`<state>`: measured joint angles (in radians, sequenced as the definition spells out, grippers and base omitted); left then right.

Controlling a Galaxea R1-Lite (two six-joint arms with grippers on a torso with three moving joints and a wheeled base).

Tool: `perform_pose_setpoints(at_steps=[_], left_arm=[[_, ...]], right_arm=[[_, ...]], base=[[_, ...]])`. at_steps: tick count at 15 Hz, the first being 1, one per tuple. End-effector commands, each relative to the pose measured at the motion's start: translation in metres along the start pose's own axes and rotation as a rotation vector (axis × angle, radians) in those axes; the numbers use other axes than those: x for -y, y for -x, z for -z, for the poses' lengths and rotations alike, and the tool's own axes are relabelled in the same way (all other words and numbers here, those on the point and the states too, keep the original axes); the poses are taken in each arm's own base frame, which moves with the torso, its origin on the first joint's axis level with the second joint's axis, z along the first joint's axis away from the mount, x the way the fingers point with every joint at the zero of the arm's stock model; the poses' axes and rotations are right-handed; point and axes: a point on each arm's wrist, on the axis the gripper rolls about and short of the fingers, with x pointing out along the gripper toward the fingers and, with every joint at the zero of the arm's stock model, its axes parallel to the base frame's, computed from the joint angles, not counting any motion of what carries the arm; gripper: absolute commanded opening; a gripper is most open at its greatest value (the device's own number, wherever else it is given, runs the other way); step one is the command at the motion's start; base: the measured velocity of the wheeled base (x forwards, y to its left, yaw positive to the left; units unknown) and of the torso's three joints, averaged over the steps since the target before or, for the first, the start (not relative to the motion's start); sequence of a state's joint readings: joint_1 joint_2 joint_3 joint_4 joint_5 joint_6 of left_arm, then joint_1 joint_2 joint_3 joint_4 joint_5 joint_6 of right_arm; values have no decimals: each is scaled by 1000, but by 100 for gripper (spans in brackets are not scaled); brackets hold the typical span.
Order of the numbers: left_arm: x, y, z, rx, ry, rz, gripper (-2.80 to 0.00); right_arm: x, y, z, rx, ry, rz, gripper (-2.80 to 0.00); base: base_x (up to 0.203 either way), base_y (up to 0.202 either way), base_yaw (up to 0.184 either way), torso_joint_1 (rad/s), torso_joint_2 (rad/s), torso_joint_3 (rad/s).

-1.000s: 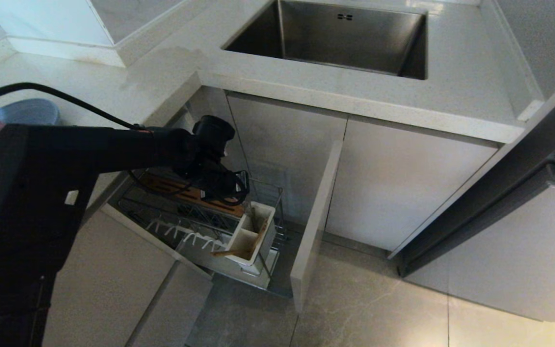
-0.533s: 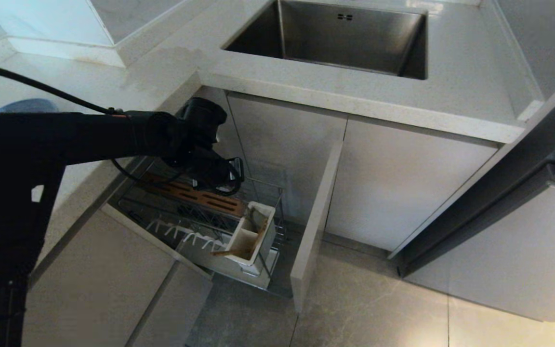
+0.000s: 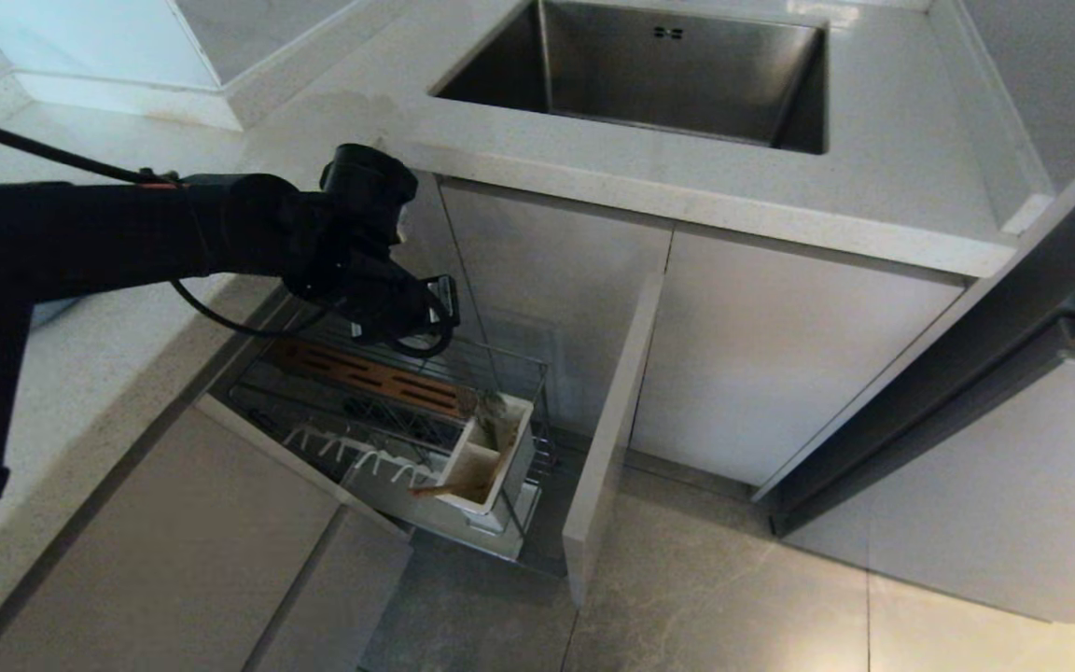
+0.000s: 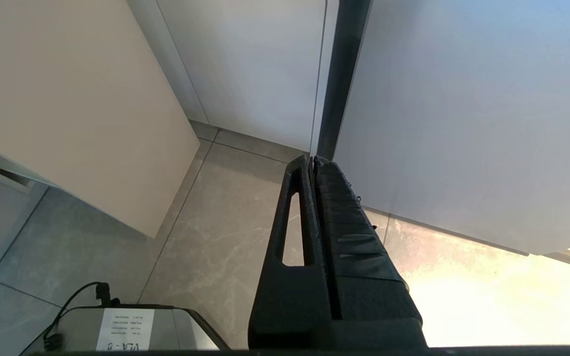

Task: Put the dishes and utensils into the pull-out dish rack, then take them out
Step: Take the spoon out of the cupboard

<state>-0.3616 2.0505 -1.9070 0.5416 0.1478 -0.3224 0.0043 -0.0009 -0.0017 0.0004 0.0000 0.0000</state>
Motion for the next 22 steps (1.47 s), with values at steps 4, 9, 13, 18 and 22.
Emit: perform_pose_setpoints(at_steps=[4,9,13,18,22], left_arm=[[1,29,-5,39,1,2,-280],[0,59,-10,89,6,21,-280],[-4,90,-14,141,14,40,-280],[-12,145,-18,230,27,71,-280],[-22,212,-16,360,21,112,-280]], right_arm=[[0,0,0,-1,0,0,-280],[0,0,0,-1,0,0,-280],[0,0,0,-2,0,0,-280],[0,0,0,-1,0,0,-280],[0,0,0,-2,0,0,-280]], base=[[0,0,0,0,0,0],[0,0,0,0,0,0],[0,0,0,0,0,0],[0,0,0,0,0,0],[0,0,0,0,0,0]])
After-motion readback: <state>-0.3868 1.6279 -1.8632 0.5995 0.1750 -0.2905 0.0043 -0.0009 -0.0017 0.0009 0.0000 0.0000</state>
